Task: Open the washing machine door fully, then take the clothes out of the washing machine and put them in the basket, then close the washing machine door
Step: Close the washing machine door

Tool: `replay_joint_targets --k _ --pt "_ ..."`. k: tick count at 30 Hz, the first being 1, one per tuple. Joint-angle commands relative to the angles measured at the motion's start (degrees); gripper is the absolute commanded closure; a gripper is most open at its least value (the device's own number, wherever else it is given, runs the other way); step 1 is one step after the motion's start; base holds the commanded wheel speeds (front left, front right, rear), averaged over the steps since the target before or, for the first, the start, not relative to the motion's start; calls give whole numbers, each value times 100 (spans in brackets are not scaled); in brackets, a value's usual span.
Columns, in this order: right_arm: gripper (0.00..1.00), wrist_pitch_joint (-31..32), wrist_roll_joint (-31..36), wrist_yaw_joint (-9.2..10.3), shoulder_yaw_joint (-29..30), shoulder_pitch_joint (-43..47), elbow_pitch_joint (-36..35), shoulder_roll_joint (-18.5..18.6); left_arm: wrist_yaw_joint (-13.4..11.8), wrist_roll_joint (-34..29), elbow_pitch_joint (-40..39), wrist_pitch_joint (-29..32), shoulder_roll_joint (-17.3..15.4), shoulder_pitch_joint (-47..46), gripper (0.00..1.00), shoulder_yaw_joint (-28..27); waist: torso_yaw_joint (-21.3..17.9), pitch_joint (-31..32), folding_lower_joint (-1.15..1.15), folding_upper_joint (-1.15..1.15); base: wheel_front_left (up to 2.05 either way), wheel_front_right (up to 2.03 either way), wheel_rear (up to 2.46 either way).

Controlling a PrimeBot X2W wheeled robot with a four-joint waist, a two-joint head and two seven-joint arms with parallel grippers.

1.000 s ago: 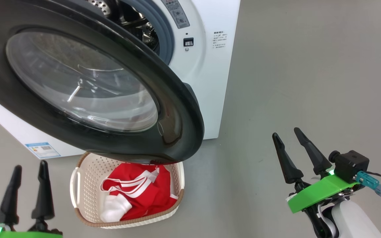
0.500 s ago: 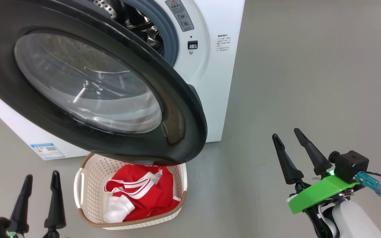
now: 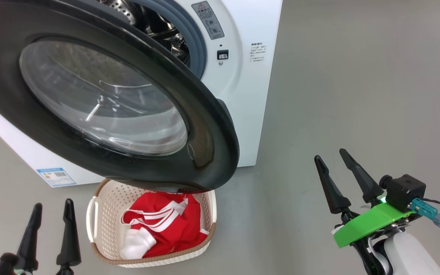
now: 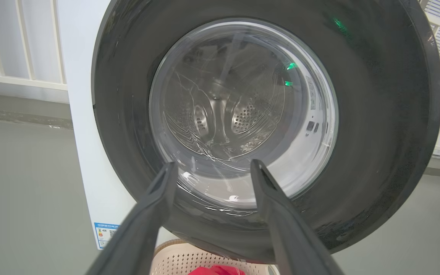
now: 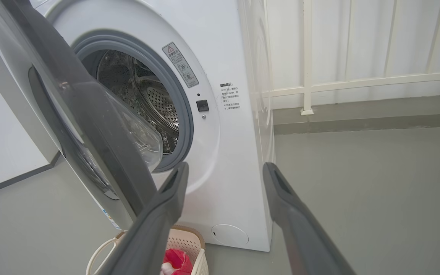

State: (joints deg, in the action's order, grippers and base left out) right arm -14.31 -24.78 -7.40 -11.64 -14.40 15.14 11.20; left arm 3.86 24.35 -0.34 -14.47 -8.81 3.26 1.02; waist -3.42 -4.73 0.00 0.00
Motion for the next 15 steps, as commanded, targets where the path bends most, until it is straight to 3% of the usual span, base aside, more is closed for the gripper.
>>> replay_joint_targets --k 1,15 --pt "0 -69 39 -9 -106 -57 -138 48 52 -56 -110 -52 -46 -85 0 -235 7 4 0 0 0 0 0" --pt "0 -69 202 -9 27 -65 -251 37 155 -173 -100 -52 103 -113 0 -317 68 -29 0 0 0 0 0"
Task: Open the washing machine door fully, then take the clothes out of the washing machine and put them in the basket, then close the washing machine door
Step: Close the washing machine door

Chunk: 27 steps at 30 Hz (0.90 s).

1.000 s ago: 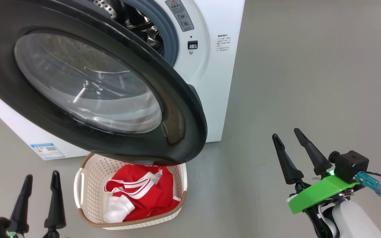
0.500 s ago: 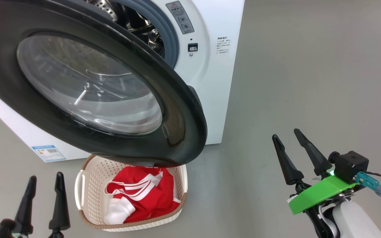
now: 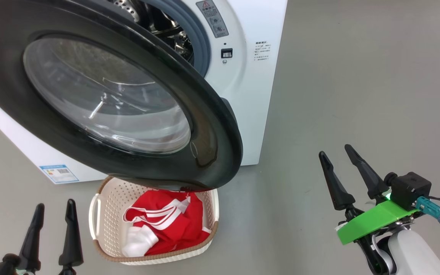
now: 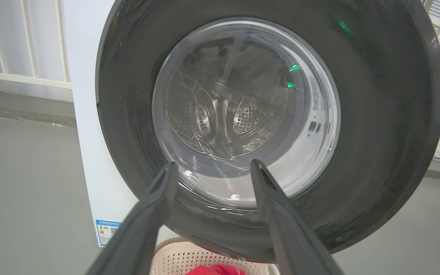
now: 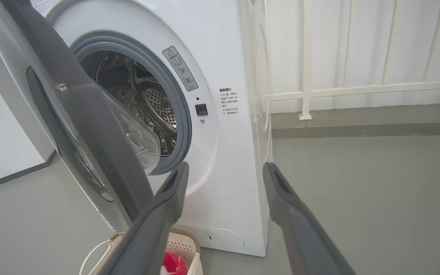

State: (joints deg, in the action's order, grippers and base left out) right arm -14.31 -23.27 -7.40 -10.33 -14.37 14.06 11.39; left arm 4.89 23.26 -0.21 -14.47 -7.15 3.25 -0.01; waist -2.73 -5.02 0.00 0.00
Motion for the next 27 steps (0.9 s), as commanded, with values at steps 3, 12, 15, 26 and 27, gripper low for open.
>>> replay_joint_targets --k 3,12,15,26,27 --pt "0 -69 80 -9 -80 -90 -205 14 69 -76 -91 -52 -41 -114 0 -232 15 5 0 0 0 0 0" --pt "100 -69 86 -9 -102 -284 -473 54 113 -85 -54 -52 24 -161 0 -271 185 3 0 0 0 0 0" --pt "100 -69 62 -9 -118 -361 -560 81 128 -87 -44 -52 43 -166 0 -284 283 12 0 0 0 0 0" --pt "100 -69 -183 -9 -214 -764 -960 78 173 -109 31 -52 122 -193 0 -308 774 47 0 0 0 0 0" --pt "100 -69 -192 -9 -220 -801 -1038 65 177 -115 34 -52 125 -203 0 -317 823 47 0 0 0 0 0"
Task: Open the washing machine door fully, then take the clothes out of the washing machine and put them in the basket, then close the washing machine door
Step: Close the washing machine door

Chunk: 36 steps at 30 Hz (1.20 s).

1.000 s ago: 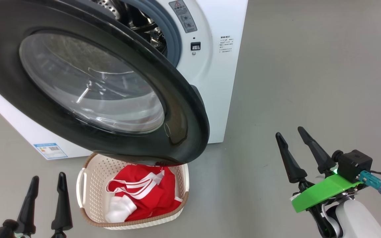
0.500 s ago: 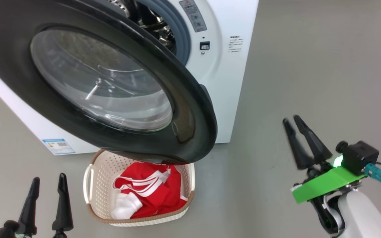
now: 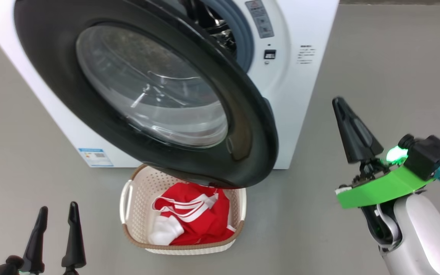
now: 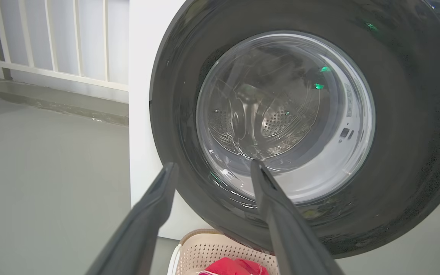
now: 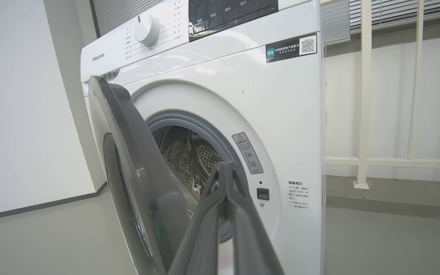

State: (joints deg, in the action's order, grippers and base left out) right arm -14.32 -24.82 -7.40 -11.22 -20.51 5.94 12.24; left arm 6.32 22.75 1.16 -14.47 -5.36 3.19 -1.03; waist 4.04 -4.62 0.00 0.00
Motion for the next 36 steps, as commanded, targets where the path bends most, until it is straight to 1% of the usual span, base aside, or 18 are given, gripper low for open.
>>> replay_joint_targets --k 1,8,10,11,12,16,22,25,32,36 --pt "100 -68 -38 -9 -131 -219 -314 -36 37 -67 -102 -52 -51 -204 0 -224 194 8 0 0 0 0 0" --pt "100 -68 10 -9 -194 -271 -1049 -140 63 -75 -45 -52 -16 -214 0 -201 499 9 0 0 0 0 0" --pt "100 -68 36 -9 -326 -246 -1191 -134 68 -81 -35 -52 -3 -218 0 -202 559 10 0 0 0 0 0" --pt "100 -68 52 -9 -492 -218 -1289 -125 73 -87 -25 -52 10 -224 0 -202 619 10 0 0 0 0 0" --pt "100 -68 52 -9 -492 -218 -1289 -125 73 -87 -25 -52 10 -224 0 -202 619 10 0 0 0 0 0" --pt "100 -68 -16 -9 -922 -172 -1292 -79 81 -96 -14 -52 30 -221 0 -205 698 15 0 0 0 0 0" --pt "100 -68 78 -9 -1505 -179 -867 137 92 -104 11 -52 59 -233 0 -199 795 12 0 0 0 0 0" --pt "100 -68 130 -9 -1658 -179 -540 213 96 -102 9 -52 74 -237 0 -205 834 -11 0 0 0 0 0" --pt "100 -68 259 -9 -1648 -240 249 253 103 -106 1 -52 100 -252 0 -229 873 -96 0 0 0 0 0" --pt "100 -68 341 -9 -1568 -379 705 186 107 -117 -6 -52 109 -296 0 -214 886 -192 0 0 0 0 0"
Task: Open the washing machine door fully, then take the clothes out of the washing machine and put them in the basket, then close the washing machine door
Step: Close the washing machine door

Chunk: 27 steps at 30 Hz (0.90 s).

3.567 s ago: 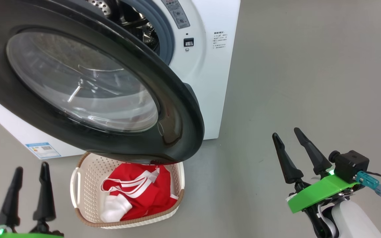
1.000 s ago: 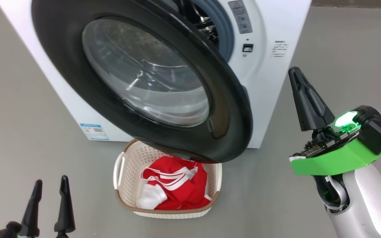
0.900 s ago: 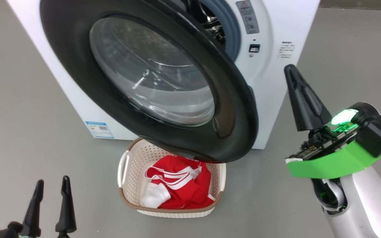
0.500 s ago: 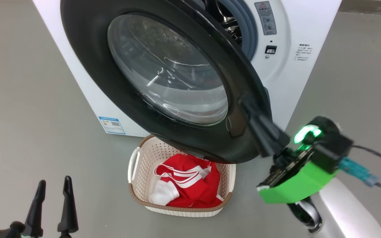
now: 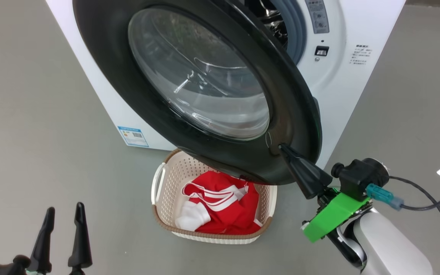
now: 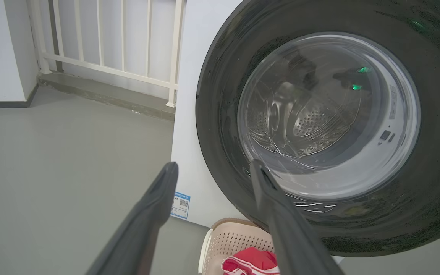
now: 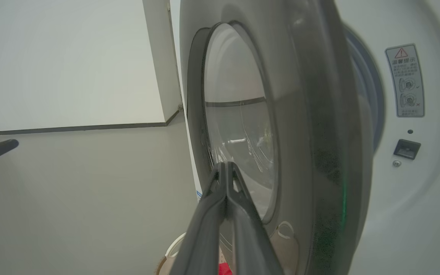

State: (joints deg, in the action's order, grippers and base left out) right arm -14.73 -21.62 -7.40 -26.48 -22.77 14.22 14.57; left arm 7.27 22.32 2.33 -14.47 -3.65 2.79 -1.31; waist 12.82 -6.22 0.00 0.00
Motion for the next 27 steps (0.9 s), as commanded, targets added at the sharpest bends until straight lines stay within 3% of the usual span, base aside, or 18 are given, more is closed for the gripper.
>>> replay_joint_targets --k 1,11,27 --pt "100 -27 36 -9 -22 -196 -27 -71 13 -74 -125 -52 -60 -273 0 -179 13 -55 0 0 0 0 0" --pt "100 -27 63 -9 32 -579 510 -87 19 -88 -145 -52 -70 -422 0 -165 56 -294 0 0 0 0 0" --pt "100 -27 49 -9 541 -959 668 195 21 -46 -151 -52 -131 -670 0 57 218 -734 0 0 0 0 0"
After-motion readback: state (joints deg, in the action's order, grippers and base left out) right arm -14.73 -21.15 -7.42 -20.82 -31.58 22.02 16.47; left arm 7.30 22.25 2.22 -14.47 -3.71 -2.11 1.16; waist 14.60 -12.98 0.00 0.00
